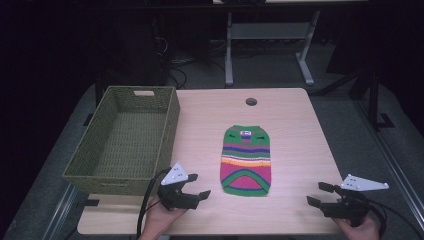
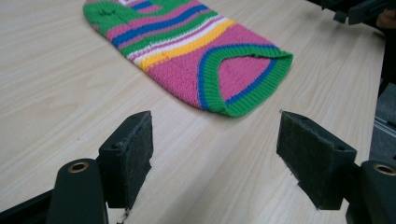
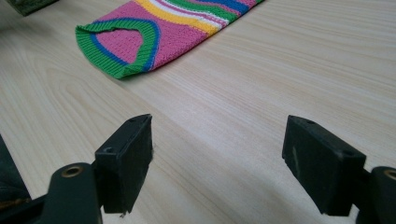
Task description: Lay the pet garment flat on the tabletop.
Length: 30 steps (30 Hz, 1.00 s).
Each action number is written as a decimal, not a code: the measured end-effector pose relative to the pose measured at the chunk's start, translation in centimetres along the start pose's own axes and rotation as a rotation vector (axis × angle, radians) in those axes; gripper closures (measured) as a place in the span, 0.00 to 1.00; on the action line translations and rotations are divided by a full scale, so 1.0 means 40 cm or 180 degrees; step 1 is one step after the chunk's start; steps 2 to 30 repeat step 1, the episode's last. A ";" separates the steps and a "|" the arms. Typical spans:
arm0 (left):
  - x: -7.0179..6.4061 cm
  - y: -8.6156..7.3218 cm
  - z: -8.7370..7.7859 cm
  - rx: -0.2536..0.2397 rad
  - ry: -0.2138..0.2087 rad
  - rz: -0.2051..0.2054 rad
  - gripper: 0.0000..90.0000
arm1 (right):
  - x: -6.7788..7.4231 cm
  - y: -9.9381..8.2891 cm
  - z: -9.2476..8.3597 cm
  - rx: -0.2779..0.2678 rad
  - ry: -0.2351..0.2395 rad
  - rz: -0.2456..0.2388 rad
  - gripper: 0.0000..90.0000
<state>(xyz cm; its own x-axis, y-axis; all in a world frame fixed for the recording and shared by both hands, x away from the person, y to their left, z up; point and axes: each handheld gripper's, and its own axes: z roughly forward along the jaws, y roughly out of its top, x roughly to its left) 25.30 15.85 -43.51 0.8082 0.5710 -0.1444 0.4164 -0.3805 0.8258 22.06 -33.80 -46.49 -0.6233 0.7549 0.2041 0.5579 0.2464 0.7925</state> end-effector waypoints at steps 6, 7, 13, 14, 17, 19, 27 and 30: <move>-0.001 0.001 -0.002 -0.0006 -0.0013 -0.0006 0.29 | -0.002 -0.001 -0.001 -0.0007 0.0001 0.0000 0.26; -0.001 0.001 -0.002 -0.0006 -0.0013 -0.0006 0.29 | -0.002 -0.001 -0.001 -0.0007 0.0001 0.0000 0.26; -0.001 0.001 -0.002 -0.0006 -0.0013 -0.0006 0.29 | -0.002 -0.001 -0.001 -0.0007 0.0001 0.0000 0.26; -0.001 0.001 -0.002 -0.0006 -0.0013 -0.0006 0.29 | -0.002 -0.001 -0.001 -0.0007 0.0001 0.0000 0.26; -0.001 0.001 -0.002 -0.0006 -0.0013 -0.0006 0.29 | -0.002 -0.001 -0.001 -0.0007 0.0001 0.0000 0.26; -0.001 0.001 -0.002 -0.0006 -0.0013 -0.0006 0.29 | -0.002 -0.001 -0.001 -0.0007 0.0001 0.0000 0.26; -0.001 0.001 -0.002 -0.0006 -0.0013 -0.0006 0.29 | -0.002 -0.001 -0.001 -0.0007 0.0001 0.0000 0.26; -0.001 0.001 -0.002 -0.0006 -0.0013 -0.0006 0.29 | -0.002 -0.001 -0.001 -0.0007 0.0001 0.0000 0.26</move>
